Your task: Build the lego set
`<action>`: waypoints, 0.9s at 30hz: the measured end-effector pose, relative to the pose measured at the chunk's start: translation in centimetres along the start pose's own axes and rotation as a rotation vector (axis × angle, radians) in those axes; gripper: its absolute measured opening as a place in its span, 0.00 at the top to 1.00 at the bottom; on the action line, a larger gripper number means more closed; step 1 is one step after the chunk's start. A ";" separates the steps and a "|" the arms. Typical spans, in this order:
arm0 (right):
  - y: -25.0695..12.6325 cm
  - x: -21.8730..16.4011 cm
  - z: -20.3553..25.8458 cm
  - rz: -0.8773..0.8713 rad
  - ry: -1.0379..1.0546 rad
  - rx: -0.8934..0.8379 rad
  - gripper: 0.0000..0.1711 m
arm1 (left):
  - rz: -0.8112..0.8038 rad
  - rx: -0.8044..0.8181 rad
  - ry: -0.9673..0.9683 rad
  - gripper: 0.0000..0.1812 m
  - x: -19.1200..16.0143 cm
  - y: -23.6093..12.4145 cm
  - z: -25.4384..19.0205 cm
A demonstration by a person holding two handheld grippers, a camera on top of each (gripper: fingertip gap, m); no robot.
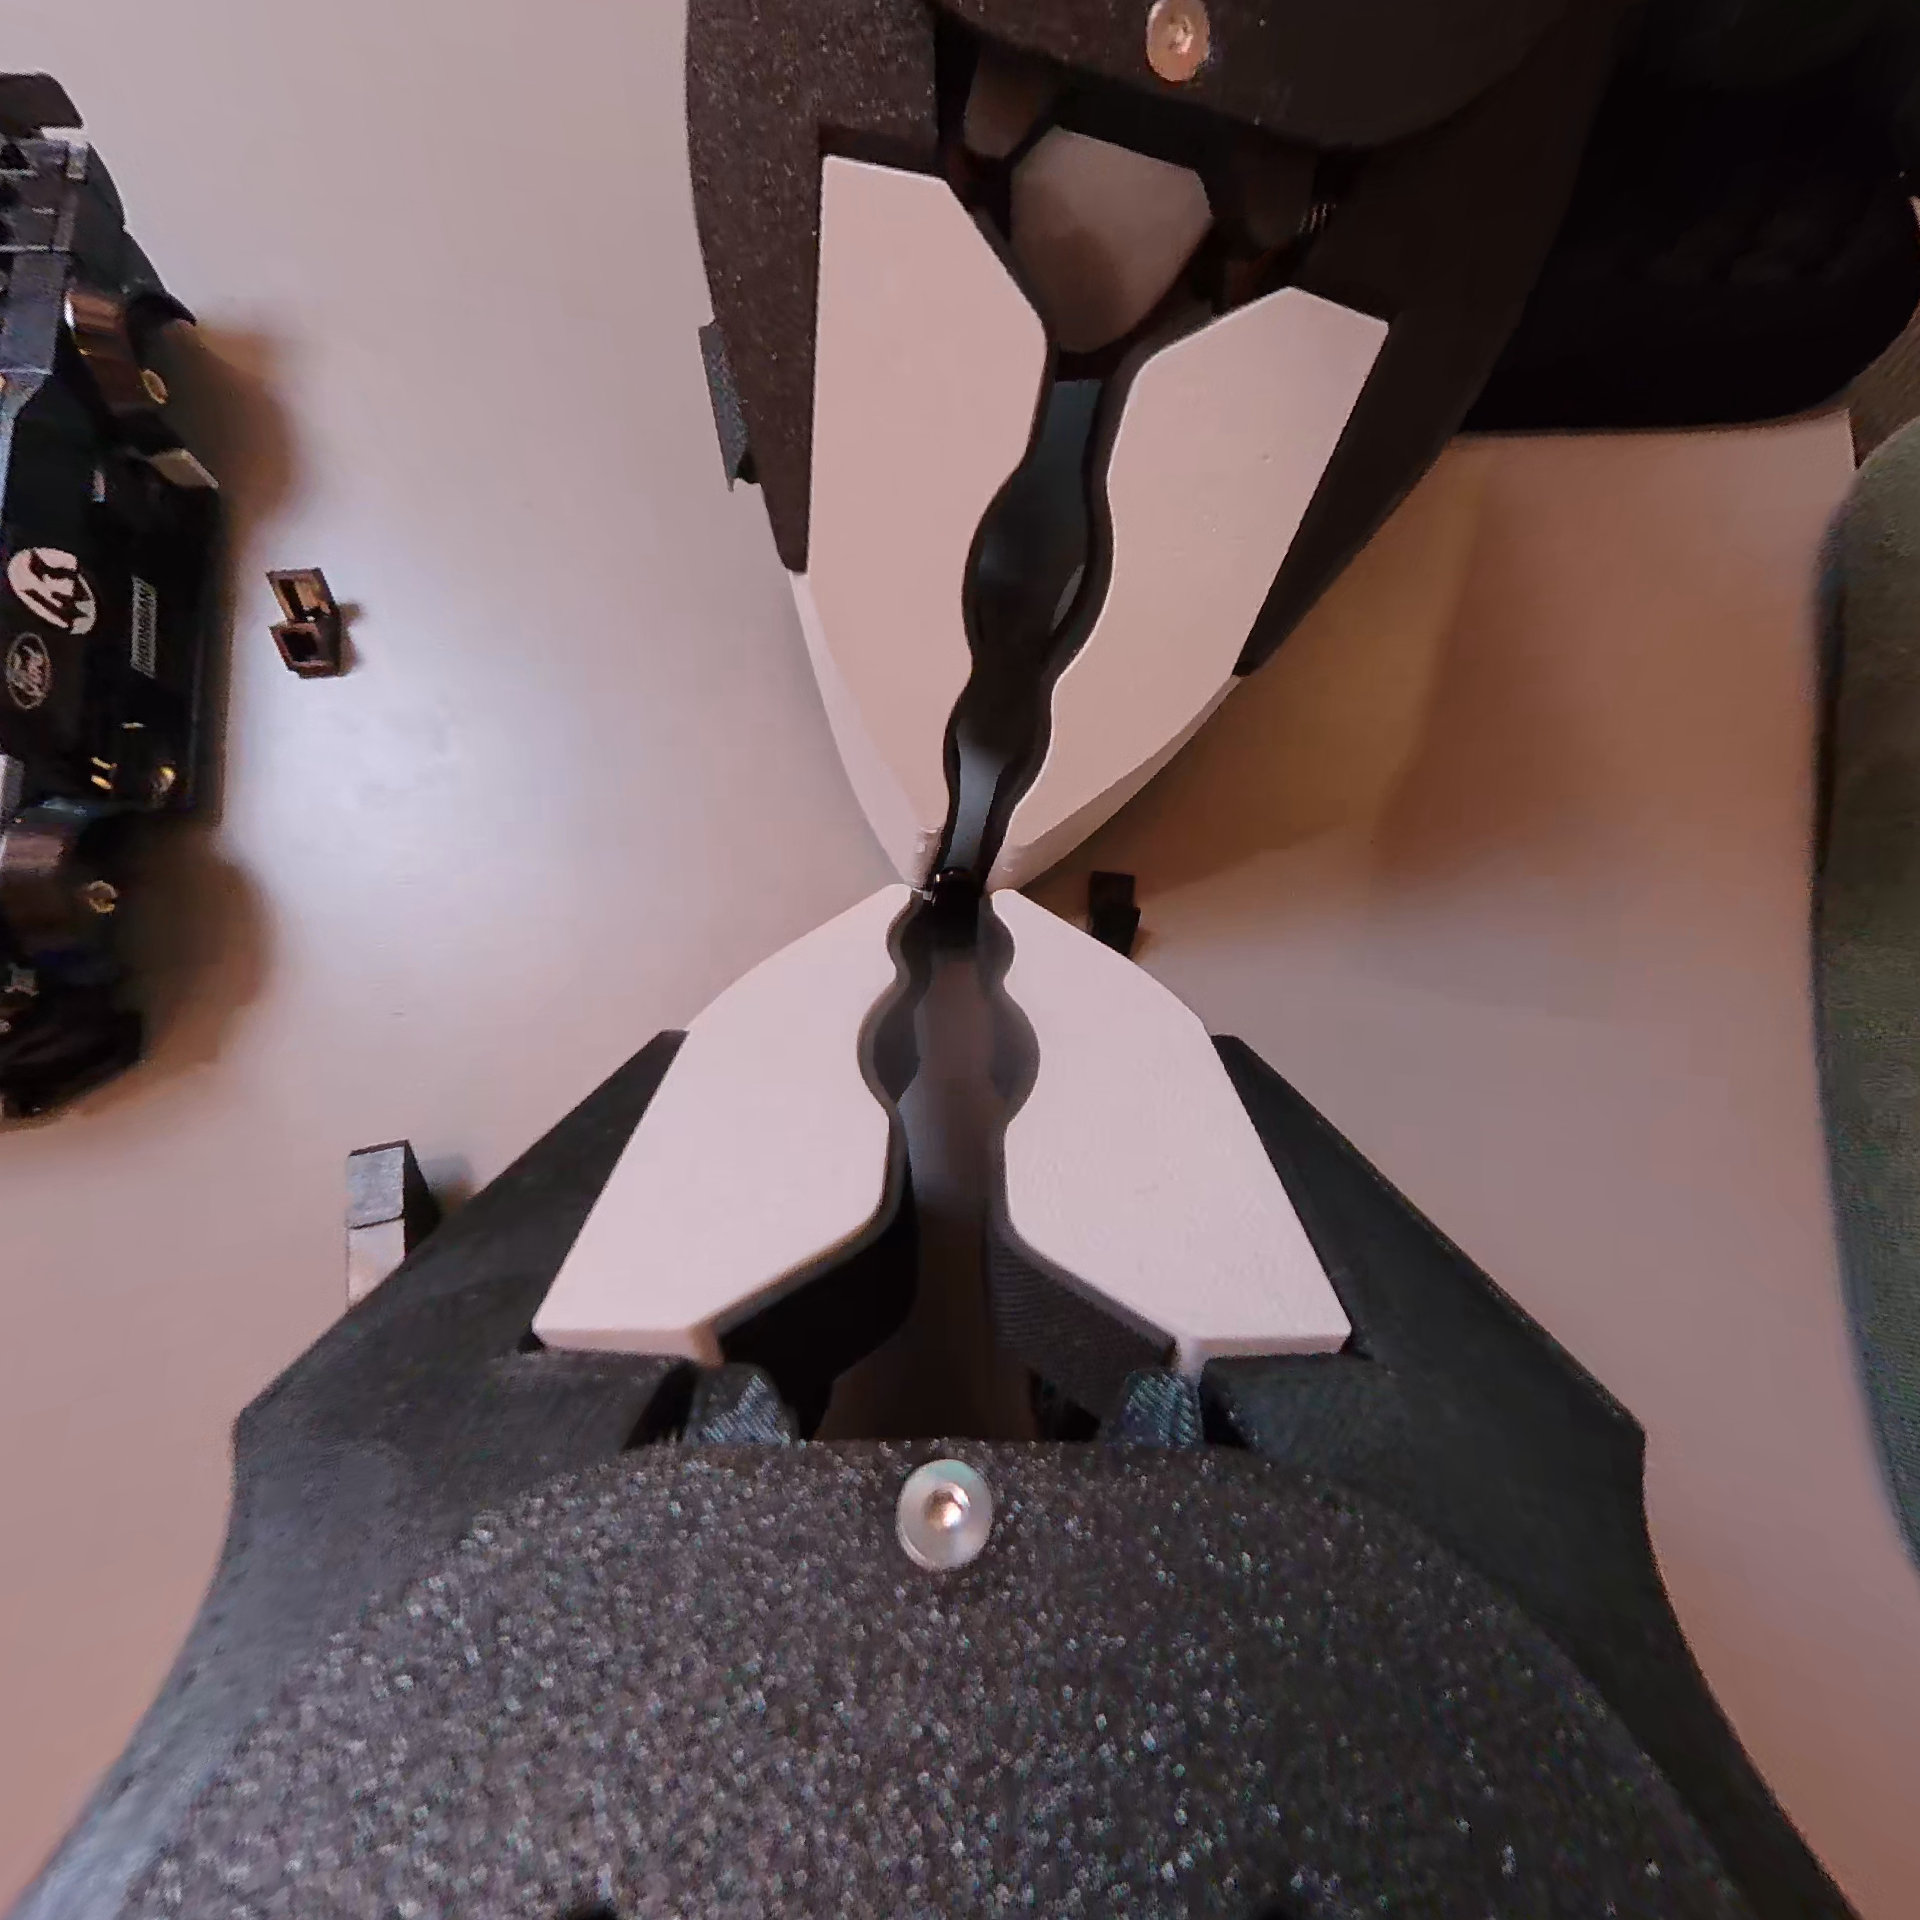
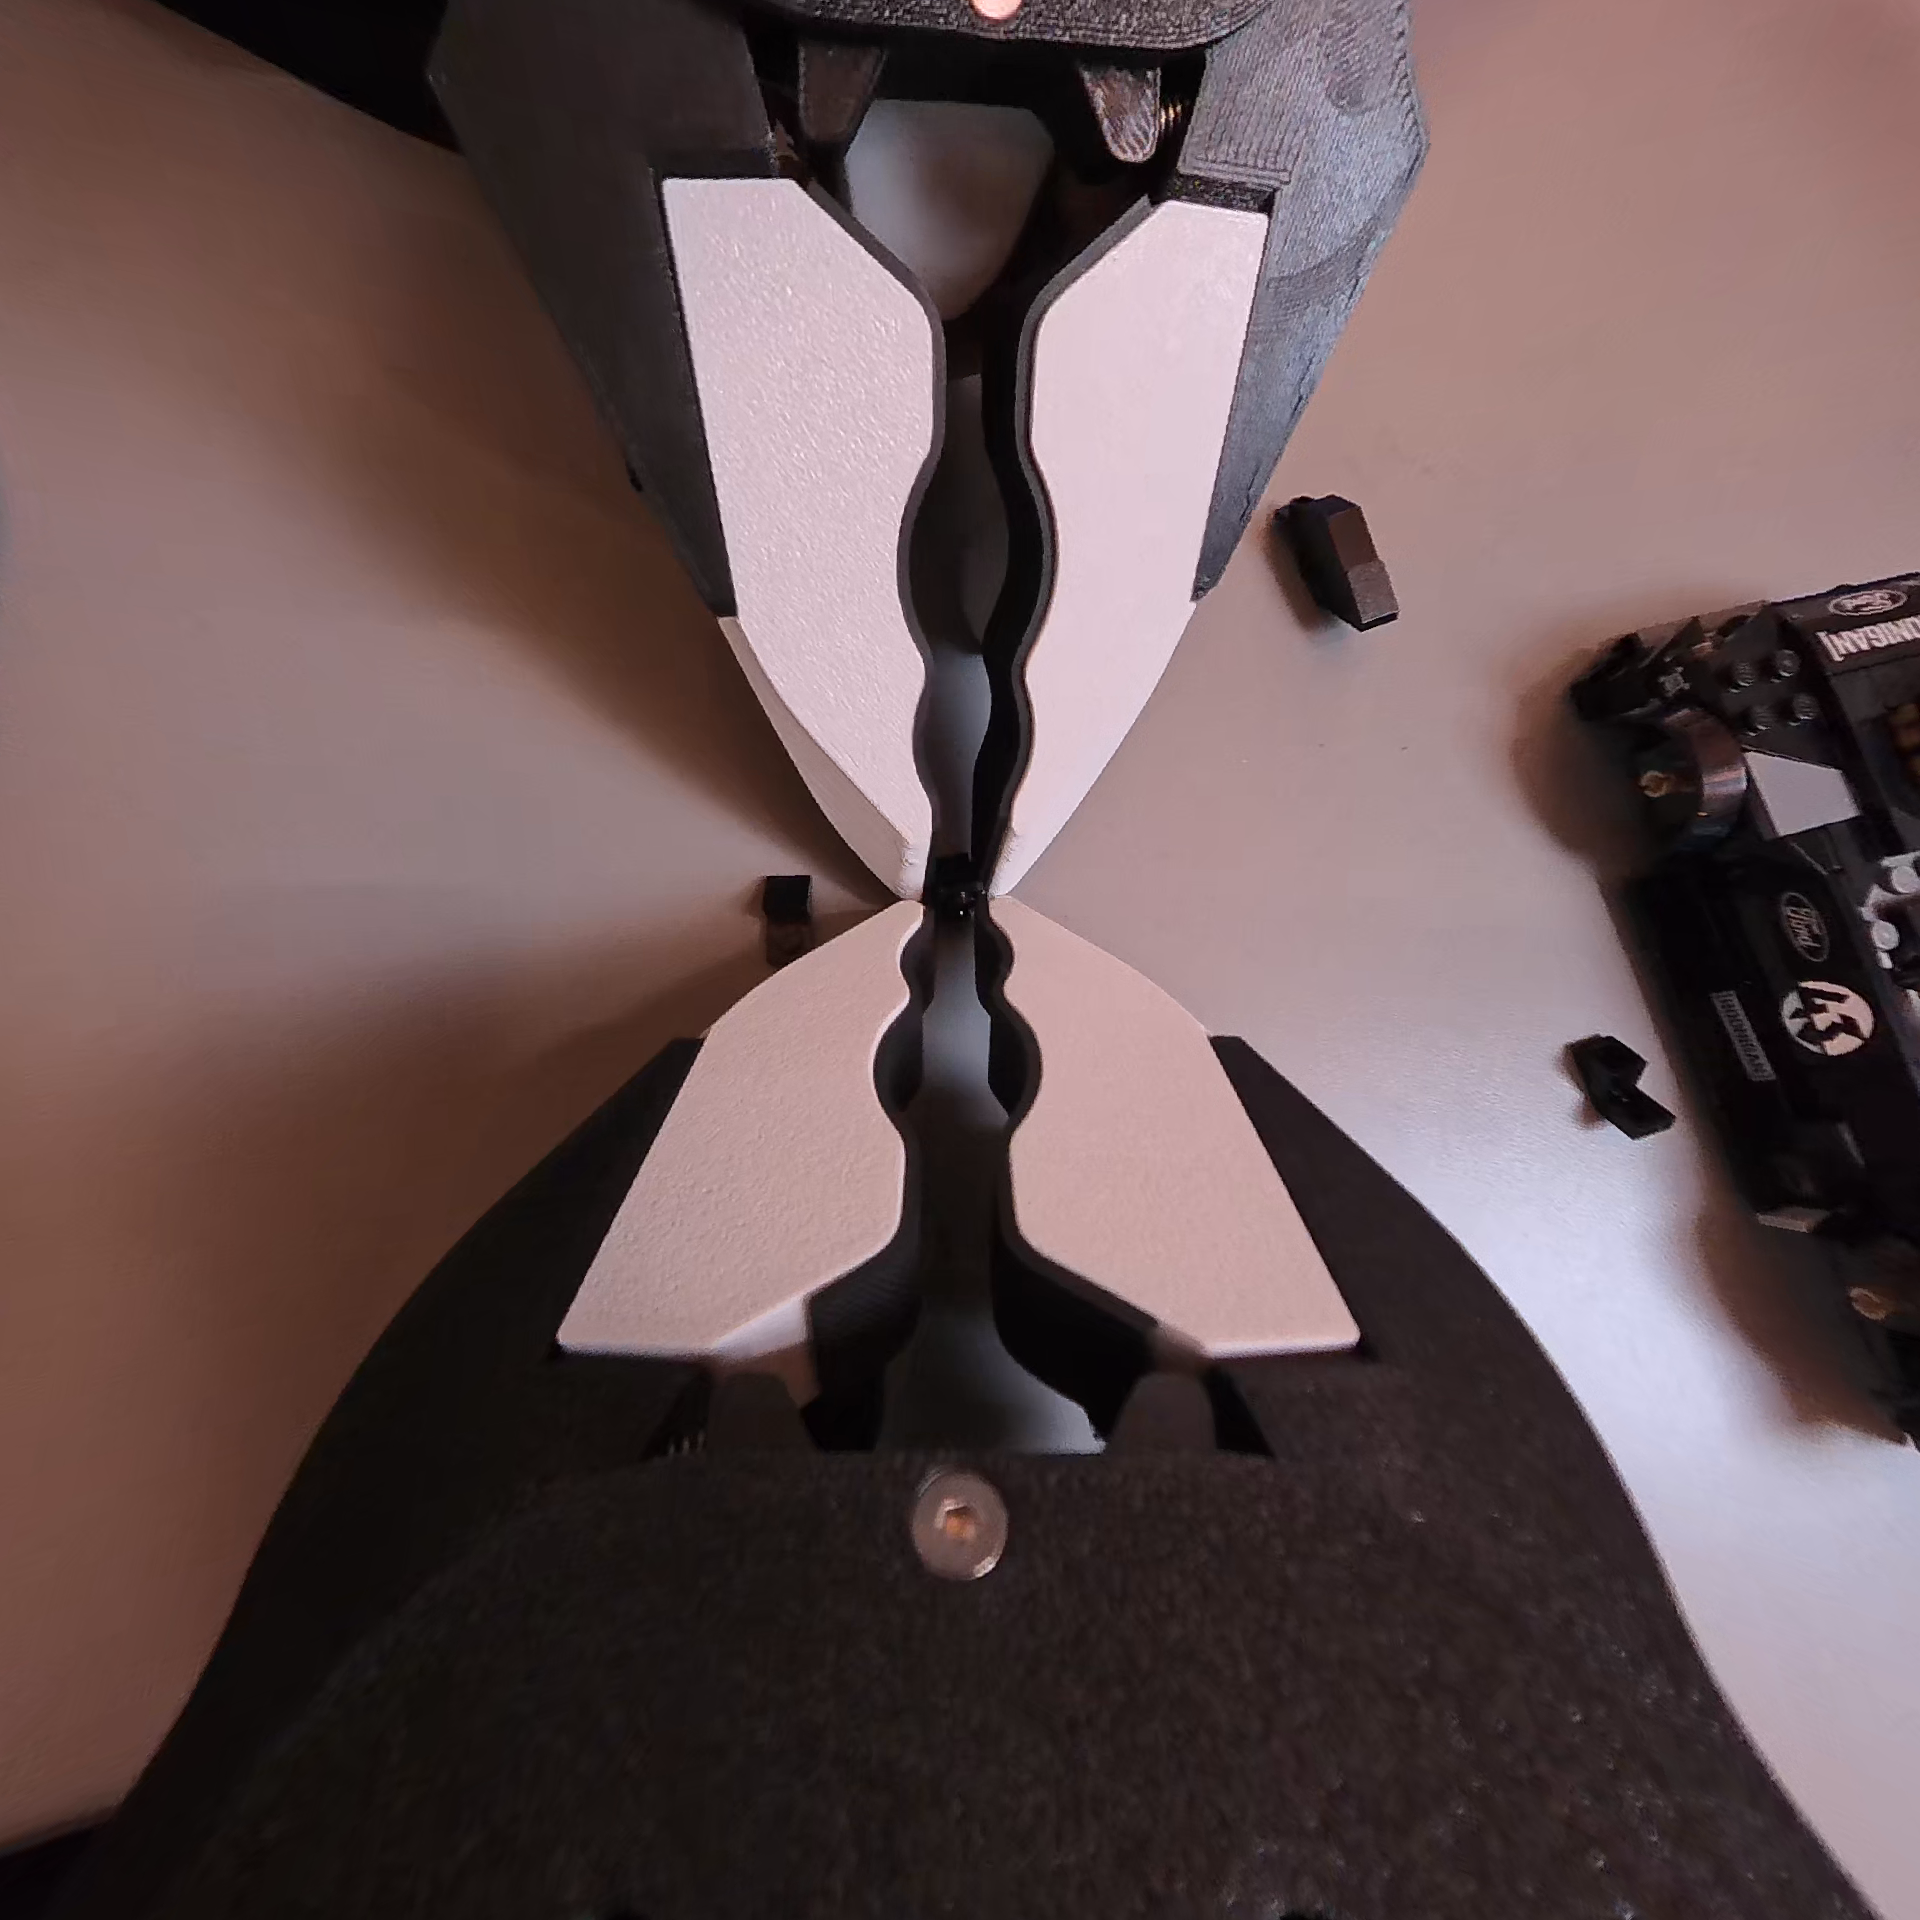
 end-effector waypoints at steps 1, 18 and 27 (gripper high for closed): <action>0.0 0.0 0.0 0.000 -0.001 -0.001 0.96 | 0.003 -0.006 -0.013 0.95 0.0 0.0 0.0; -0.2 -0.2 0.0 -0.011 -0.019 0.004 0.95 | 0.088 -0.086 -0.058 0.93 0.0 0.1 0.4; -1.3 0.2 -0.8 -0.101 0.075 0.039 0.95 | 0.061 -0.082 -0.056 0.94 0.1 0.1 0.4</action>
Point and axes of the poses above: each gripper's, where its closed fingertips meet, y out along the fingers, x out of its top, z = x × y across the jaws, the point moved 4 cm from there along -y, back along the fingers, and after that the axes turned 14 degrees about -x, right-handed, at the moved point
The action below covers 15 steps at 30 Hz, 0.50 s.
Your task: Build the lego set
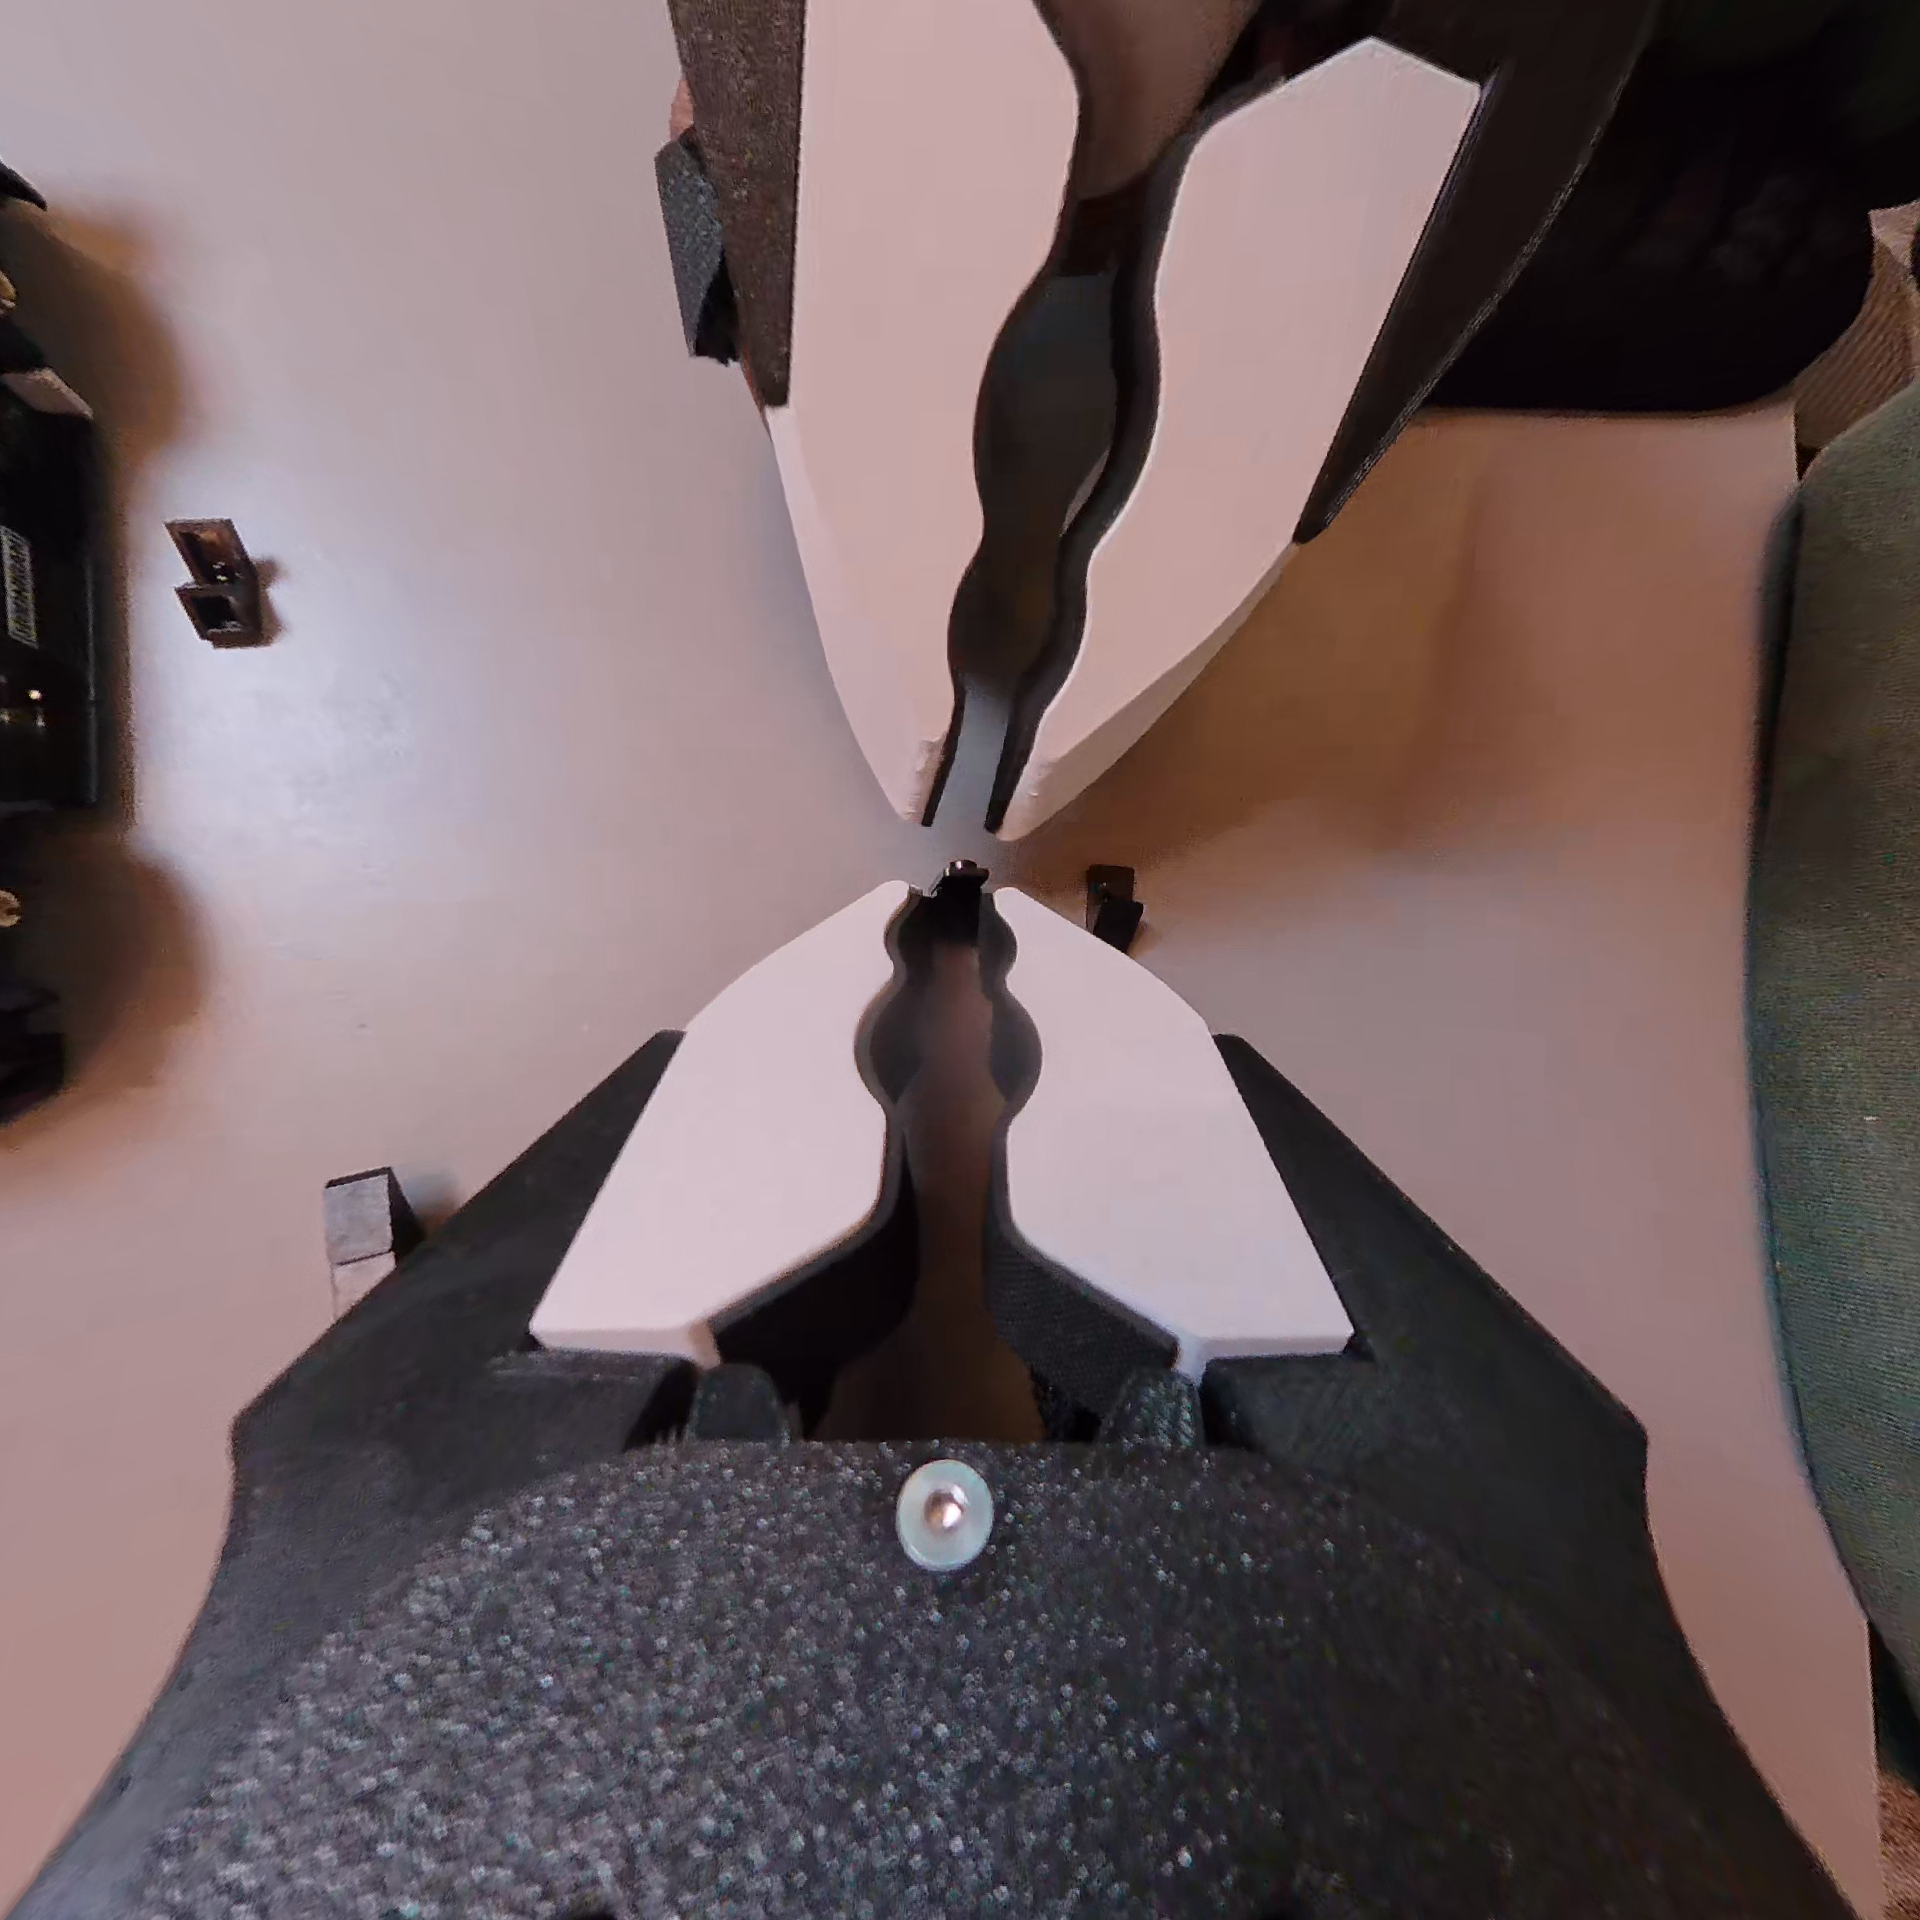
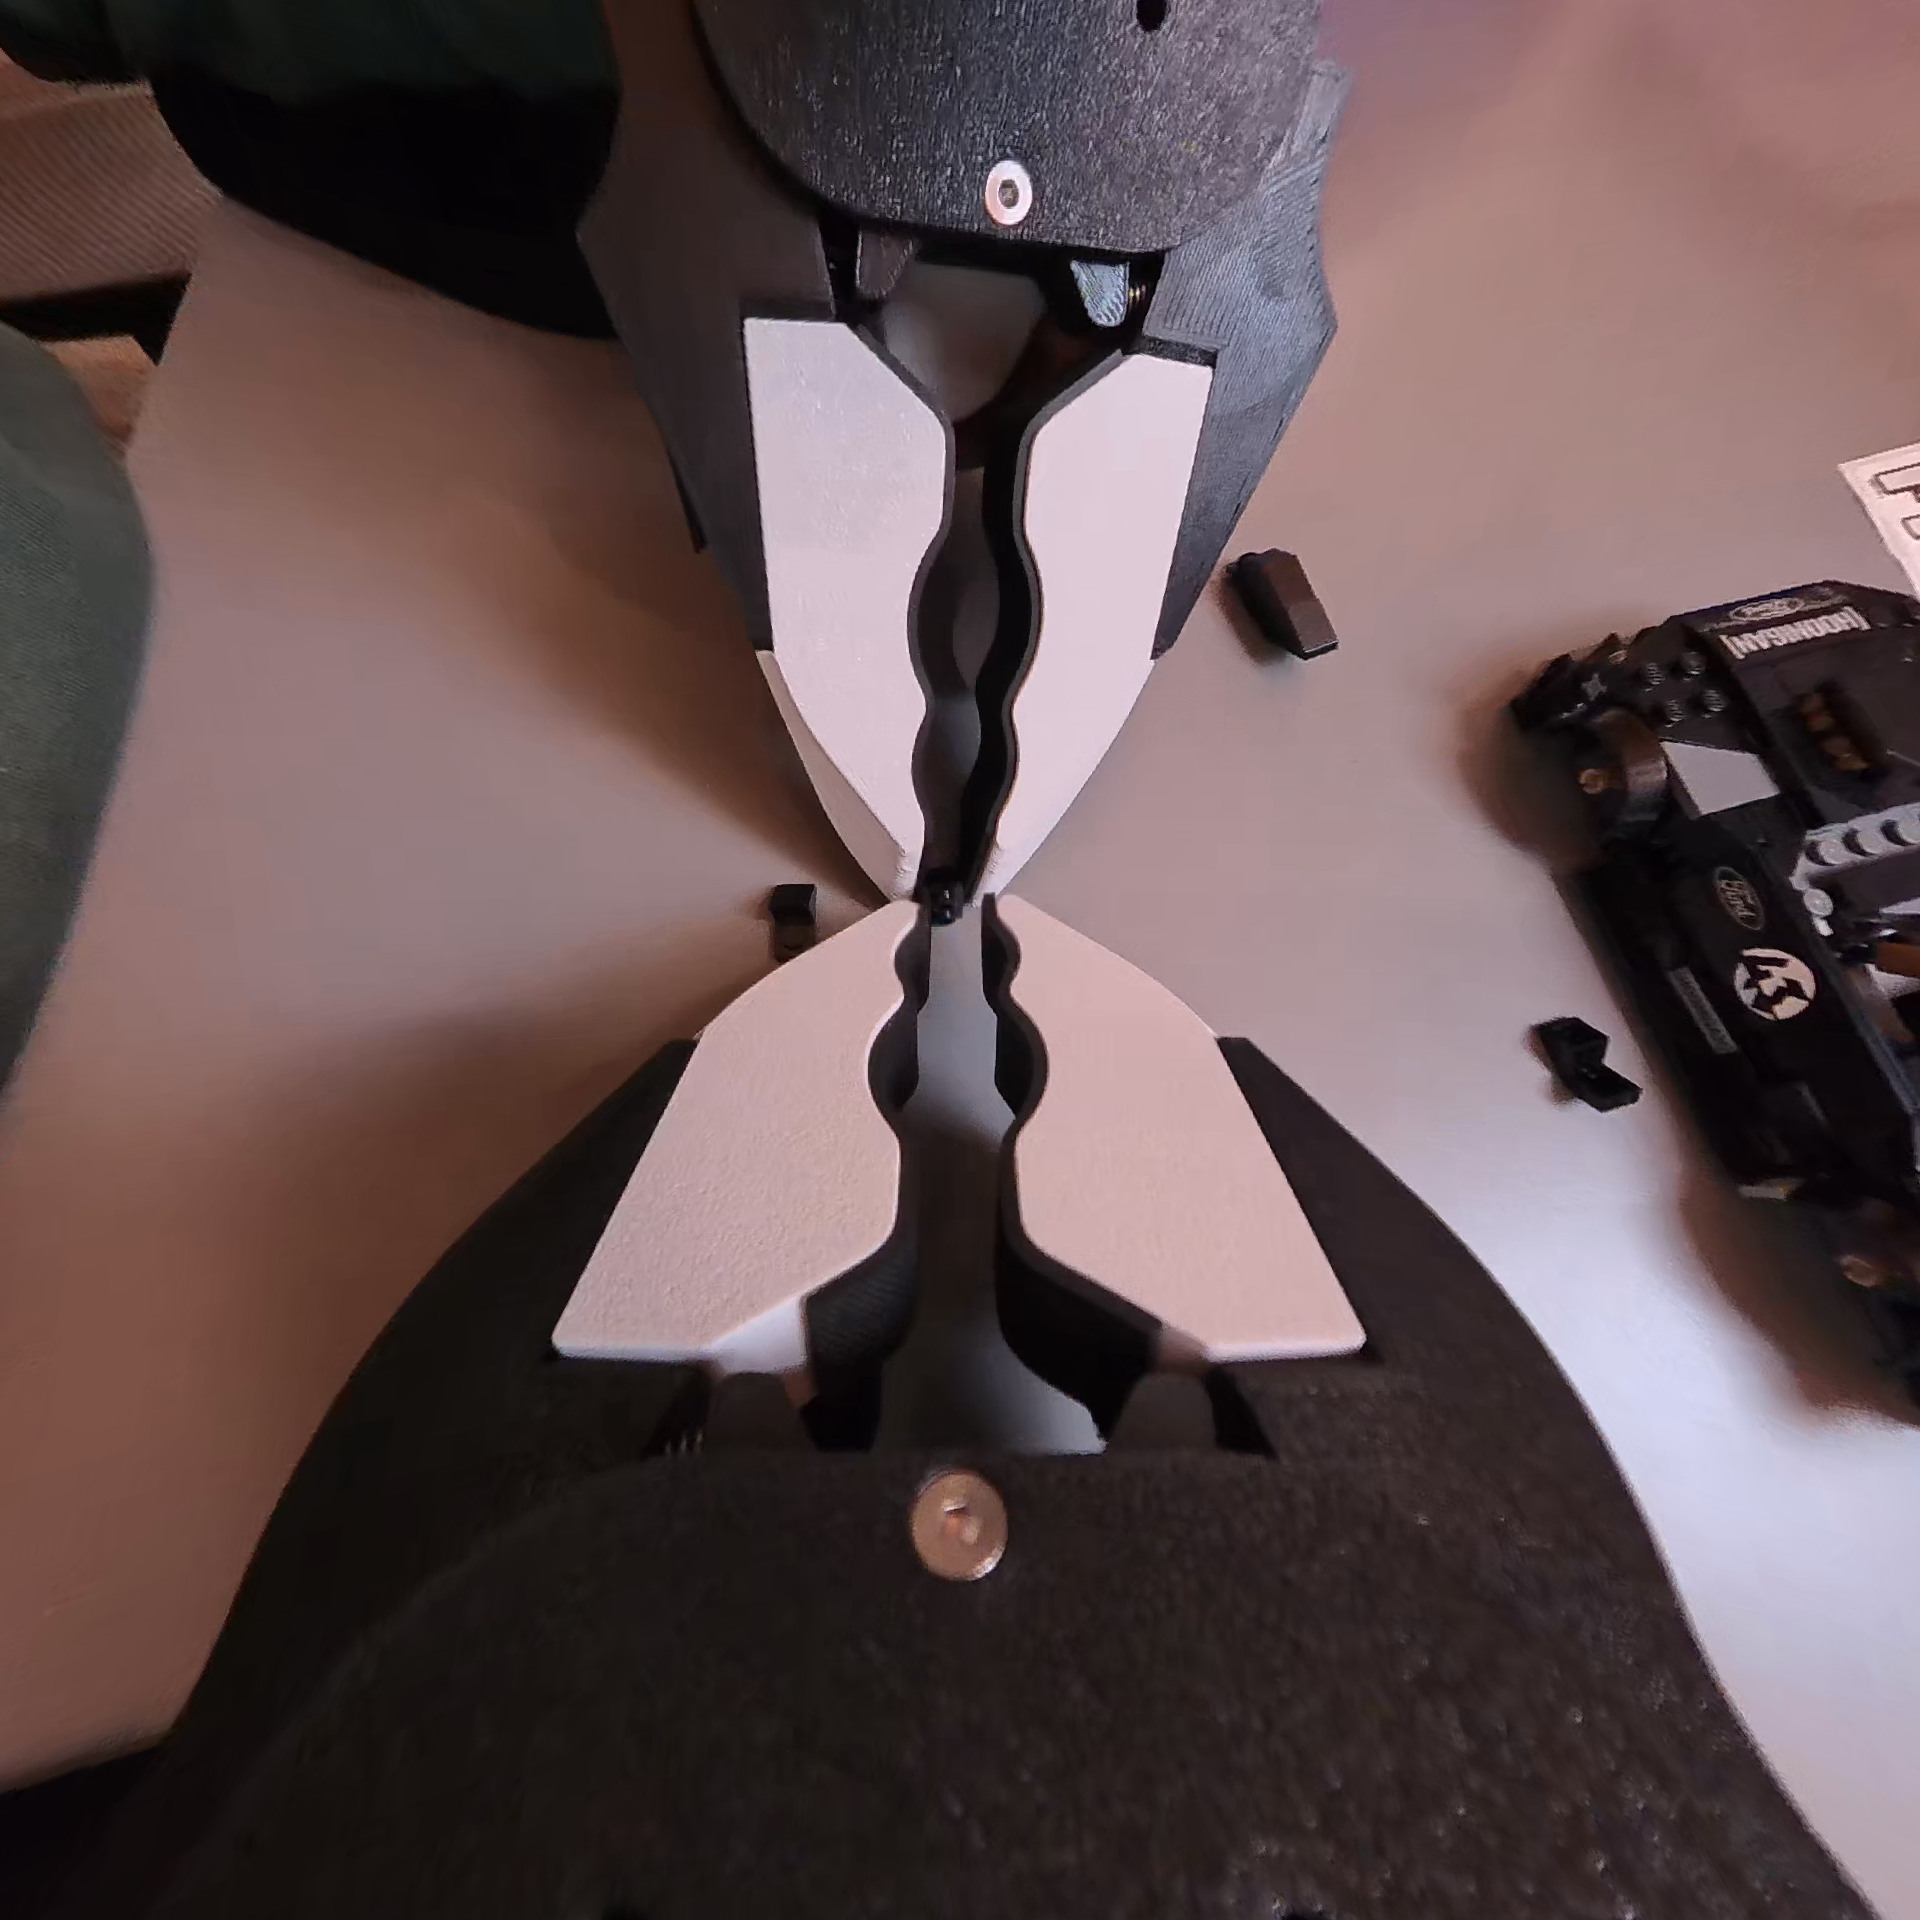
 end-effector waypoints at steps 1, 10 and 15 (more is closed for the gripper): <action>0.1 -0.1 0.0 0.006 -0.001 0.002 0.95 | 0.000 0.004 0.004 0.94 0.0 0.0 0.0; 0.8 -0.2 0.6 0.016 -0.002 0.035 0.97 | 0.010 0.026 0.041 0.94 0.0 0.1 -0.1; 0.9 -0.2 0.7 0.014 -0.009 0.035 0.98 | 0.002 0.028 0.049 0.93 -0.1 0.0 -0.2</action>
Point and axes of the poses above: each gripper's, where its closed fingertips meet, y out along the fingers, x out of its top, z = x × y across the jaws, the point moved 4 cm from there along -y, back along the fingers, and after that the axes turned 14 degrees about -x, right-handed, at the moved point
